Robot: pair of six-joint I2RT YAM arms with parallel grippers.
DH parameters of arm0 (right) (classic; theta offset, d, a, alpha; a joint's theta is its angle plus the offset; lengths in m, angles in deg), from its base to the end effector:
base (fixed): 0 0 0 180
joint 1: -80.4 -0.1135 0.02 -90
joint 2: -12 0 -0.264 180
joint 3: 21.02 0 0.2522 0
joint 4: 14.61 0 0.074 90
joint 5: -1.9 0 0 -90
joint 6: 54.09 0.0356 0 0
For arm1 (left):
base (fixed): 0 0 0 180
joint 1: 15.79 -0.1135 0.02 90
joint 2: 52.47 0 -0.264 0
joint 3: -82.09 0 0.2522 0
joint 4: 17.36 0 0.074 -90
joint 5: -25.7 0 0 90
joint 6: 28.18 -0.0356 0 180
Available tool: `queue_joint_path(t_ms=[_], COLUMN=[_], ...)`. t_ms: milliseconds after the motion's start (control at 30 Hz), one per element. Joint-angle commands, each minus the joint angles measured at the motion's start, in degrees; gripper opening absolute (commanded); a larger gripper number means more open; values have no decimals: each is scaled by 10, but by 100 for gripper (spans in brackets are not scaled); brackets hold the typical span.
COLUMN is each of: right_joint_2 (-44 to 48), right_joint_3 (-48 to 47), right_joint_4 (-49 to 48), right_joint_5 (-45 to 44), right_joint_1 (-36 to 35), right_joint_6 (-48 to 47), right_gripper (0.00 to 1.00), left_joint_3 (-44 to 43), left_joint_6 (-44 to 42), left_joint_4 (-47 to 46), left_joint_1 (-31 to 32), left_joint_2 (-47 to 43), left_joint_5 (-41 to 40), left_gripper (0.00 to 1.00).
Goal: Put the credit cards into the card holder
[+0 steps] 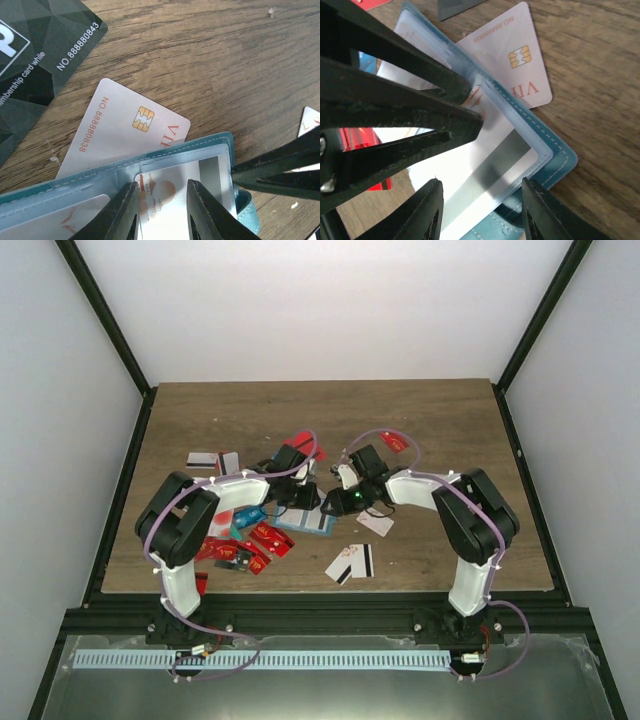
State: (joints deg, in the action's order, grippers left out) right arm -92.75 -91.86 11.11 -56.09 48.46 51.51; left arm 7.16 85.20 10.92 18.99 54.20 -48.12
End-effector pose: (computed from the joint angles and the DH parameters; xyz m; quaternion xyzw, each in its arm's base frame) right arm 0.2863 0.2007 0.1382 -0.2033 0.9080 0.3450 0.1232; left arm 0.2935 -0.2159 0.1400 0.1312 0.9480 -0.2433 0.1577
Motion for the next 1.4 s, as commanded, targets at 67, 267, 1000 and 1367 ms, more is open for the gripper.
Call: queue_joint_path(t_ms=[67,267,1000,1367], right_joint_2=[-21,-29,24,81], right_joint_3=[-15,-7,53,43], right_joint_4=[33,47,-10,-1], right_joint_5=[-29,22,34,-37], right_joint_1=[5,-7,-54,-53], right_joint_6=[-37,-60,11,24], right_gripper=[45,45,46,46], left_joint_3=[11,9,25,25], left_joint_6=[-8,-8,2,-7], left_joint_4=[-3,-5,-23,-34], left_joint_1=[2,1,-1,-1], left_joint_2=[25,33,58,63], left_joint_5=[12,10,4,9], left_gripper=[29,29,28,27])
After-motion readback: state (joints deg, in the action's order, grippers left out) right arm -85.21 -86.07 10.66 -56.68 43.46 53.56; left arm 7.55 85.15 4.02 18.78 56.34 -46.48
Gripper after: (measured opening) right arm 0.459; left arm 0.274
